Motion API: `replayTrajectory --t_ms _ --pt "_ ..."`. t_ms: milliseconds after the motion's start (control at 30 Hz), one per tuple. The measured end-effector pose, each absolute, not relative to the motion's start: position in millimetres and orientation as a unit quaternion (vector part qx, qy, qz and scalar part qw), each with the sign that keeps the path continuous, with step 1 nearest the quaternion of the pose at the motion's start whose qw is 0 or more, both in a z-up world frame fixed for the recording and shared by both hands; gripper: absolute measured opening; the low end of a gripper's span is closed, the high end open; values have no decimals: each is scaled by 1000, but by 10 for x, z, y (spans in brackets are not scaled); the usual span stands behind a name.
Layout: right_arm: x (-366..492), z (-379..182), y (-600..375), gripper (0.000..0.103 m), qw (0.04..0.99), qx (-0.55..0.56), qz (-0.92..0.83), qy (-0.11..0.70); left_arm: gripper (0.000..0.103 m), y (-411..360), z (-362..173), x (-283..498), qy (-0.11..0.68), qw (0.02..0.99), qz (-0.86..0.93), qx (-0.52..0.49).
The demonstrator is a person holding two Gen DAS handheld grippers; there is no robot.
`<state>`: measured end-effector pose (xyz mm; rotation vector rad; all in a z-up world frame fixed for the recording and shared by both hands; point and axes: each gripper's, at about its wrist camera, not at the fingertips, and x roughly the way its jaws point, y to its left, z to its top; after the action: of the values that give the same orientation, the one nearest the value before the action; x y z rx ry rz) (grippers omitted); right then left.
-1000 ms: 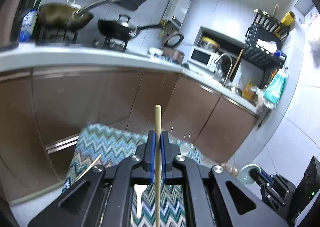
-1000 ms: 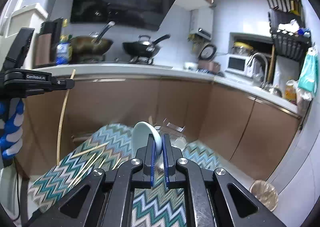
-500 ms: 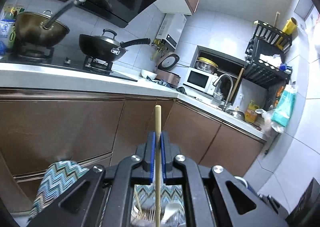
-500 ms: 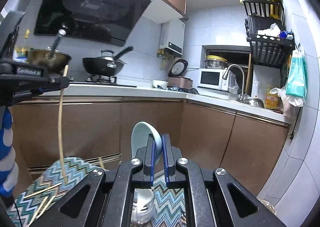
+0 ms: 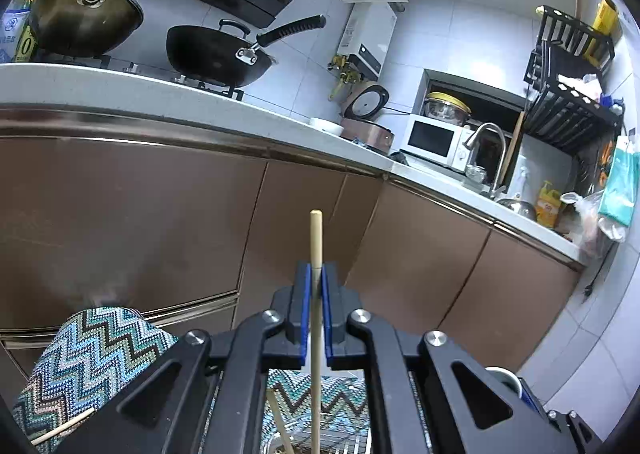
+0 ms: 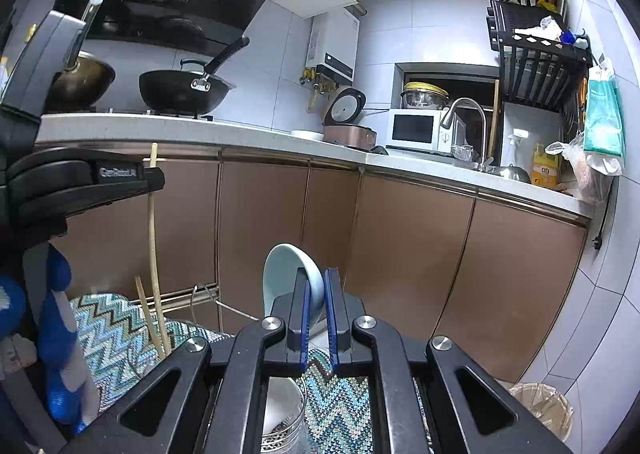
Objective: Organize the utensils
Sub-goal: 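Lift and carry the chopstick and spoon over the clear holder with both tools, then open both tools to drop the chopstick and spoon into the holder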
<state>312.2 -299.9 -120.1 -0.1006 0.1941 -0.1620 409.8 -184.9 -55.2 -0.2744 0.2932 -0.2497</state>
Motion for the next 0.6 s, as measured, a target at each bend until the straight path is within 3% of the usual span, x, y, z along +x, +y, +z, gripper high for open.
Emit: replayTrajectory --t_ms 233,367,600 --pt "3167 -1391 -2994 11 991 -32 -67 107 6 -1798 -756 4107 149 971 -119 -143" --pt "3084 -1366 -2993 22 992 -27 -68 101 8 -1734 -729 4023 151 972 -119 -139" --pt "2797 -1197 -3043 23 993 -17 -75 92 19 -1590 -487 3701 139 975 -121 -121"
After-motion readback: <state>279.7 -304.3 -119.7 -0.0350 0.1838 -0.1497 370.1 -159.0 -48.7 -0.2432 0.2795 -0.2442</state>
